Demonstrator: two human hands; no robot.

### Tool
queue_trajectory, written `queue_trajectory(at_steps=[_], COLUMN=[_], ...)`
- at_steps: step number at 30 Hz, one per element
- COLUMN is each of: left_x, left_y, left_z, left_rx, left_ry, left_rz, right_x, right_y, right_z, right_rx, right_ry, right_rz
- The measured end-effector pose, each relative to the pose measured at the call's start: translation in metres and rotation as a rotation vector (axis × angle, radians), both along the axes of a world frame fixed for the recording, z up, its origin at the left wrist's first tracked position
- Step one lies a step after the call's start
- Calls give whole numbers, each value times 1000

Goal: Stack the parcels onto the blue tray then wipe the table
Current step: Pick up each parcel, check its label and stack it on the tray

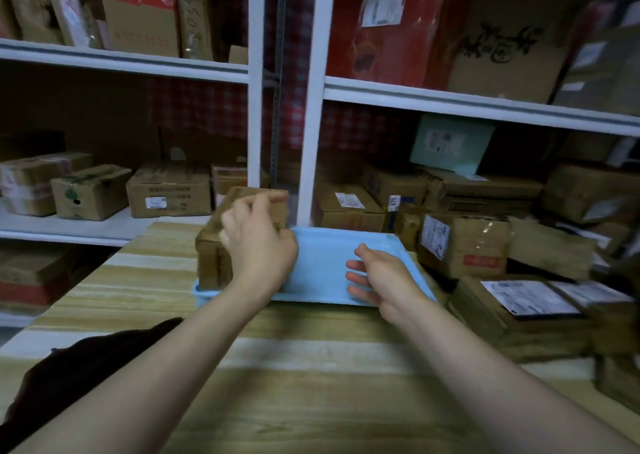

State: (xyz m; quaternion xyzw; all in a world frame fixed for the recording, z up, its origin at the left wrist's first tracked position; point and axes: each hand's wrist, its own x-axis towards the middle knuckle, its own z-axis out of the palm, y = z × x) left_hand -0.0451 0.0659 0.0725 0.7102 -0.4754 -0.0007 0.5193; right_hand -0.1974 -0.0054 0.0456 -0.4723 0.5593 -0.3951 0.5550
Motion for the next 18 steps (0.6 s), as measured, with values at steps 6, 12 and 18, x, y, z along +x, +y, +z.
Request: queue_trajectory(at_steps=[6, 12, 18], left_x=[-103, -186, -221], left_y=[-33, -50, -77], left_z=[-12, -28, -37], left_rx=[145, 353, 496], left_ry=[20, 121, 247], left_rz=[-411, -665, -725], right_x=[-106, -216, -263], right_y=[6, 17, 10], right_z=[2, -15, -34], right_rx=[-183, -3, 105], right_ry=[-57, -10, -38], right_rz=[-319, -671, -776])
